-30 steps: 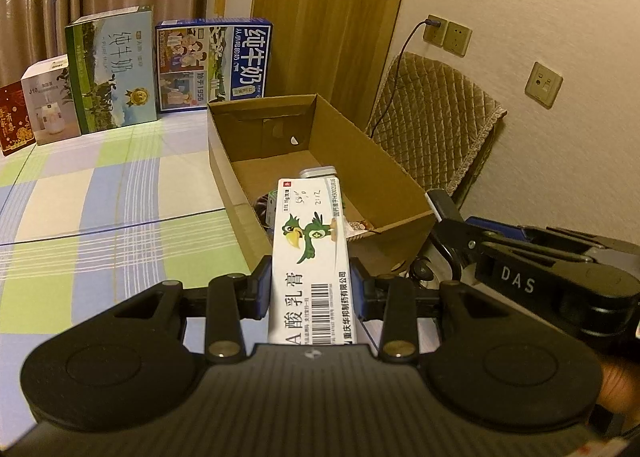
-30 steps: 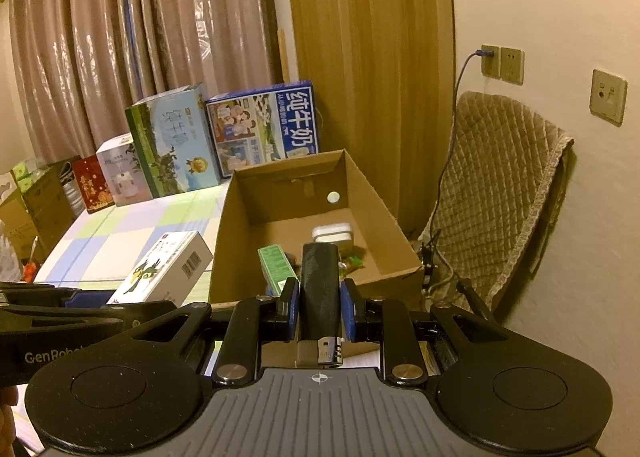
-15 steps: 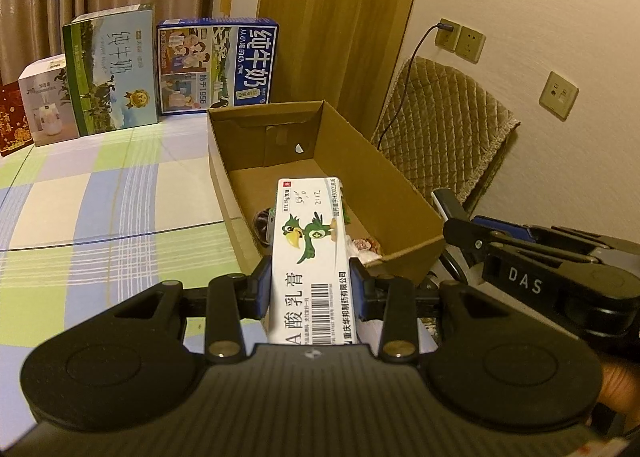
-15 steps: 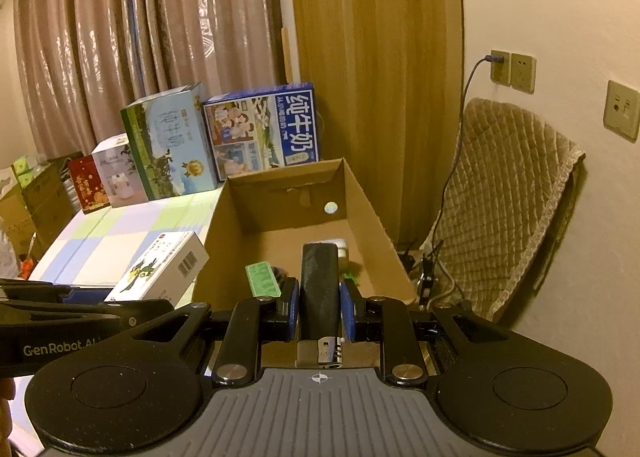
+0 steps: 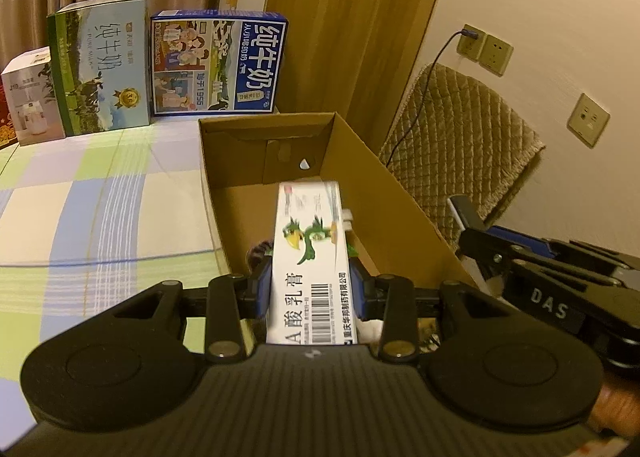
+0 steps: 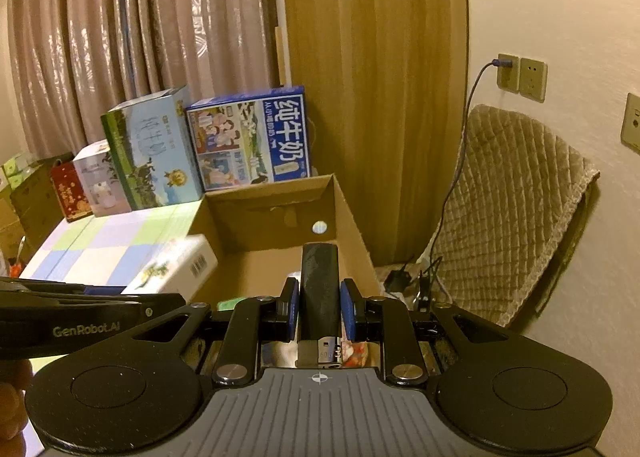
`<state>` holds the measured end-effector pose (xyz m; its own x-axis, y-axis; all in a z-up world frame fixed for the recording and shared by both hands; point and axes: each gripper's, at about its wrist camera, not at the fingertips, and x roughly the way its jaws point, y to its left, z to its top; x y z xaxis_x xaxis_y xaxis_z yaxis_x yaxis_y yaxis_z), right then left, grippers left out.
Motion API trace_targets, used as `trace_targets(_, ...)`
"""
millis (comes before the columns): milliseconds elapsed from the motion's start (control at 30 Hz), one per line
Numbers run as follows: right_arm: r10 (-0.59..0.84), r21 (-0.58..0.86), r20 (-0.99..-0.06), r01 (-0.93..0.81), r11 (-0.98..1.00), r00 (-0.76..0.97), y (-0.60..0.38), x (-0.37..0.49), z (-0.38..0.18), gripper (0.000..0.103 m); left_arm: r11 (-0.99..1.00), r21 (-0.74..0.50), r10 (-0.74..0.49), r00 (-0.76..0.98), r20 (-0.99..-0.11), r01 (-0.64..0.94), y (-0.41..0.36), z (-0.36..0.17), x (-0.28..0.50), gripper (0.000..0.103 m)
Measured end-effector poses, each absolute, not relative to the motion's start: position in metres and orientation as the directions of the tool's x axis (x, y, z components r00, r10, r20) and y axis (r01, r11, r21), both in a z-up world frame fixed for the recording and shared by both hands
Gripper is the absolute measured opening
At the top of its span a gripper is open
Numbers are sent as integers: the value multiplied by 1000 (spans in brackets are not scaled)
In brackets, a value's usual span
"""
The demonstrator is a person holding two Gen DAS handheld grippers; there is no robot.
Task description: Organize objects
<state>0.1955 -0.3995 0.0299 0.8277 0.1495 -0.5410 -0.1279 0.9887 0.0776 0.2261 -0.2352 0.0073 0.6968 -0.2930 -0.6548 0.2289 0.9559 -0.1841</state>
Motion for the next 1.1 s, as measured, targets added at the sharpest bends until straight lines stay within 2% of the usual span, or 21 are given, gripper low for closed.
trace_targets(67,146,81,-545,-121,989,826,-401,204,28,19,957,-175,-288,708,-646,229,-239,4,238,36)
trace_targets(100,145,84,-548,-118,989,824,-402,208,27,19,958,-172,-285,709,-645,229,-241,2,245,50)
trace_targets(133,145,86,-550,-117,989,822,-403,210,26,19,961,-166,-274,713,-646,219,-241,0,249,52)
trace_targets(533,174,107,-581,-137,985,795,-396,225,7,19,964,-216,-261,721,-642,156,-192,-2,241,52)
trace_targets(700,183,108,-586,-148,983,789,-391,223,5,19,973,-157,-229,726,-649,167,-181,-3,224,52)
trace_targets(833,192,116,-592,-154,981,783,-388,223,2,19,973,-163,-230,712,-664,162,-178,-10,217,53)
trace_targets(1000,216,146,-572,-160,976,792,-389,225,5,19,972,-175,-236,707,-667,159,-179,-15,213,60)
trace_targets(1067,239,185,-551,-163,969,799,-393,228,8,24,972,-175,-236,708,-666,158,-179,-14,211,61)
trace_targets(1100,247,205,-546,-158,966,800,-396,229,9,40,971,-177,-237,708,-665,158,-179,-14,211,63)
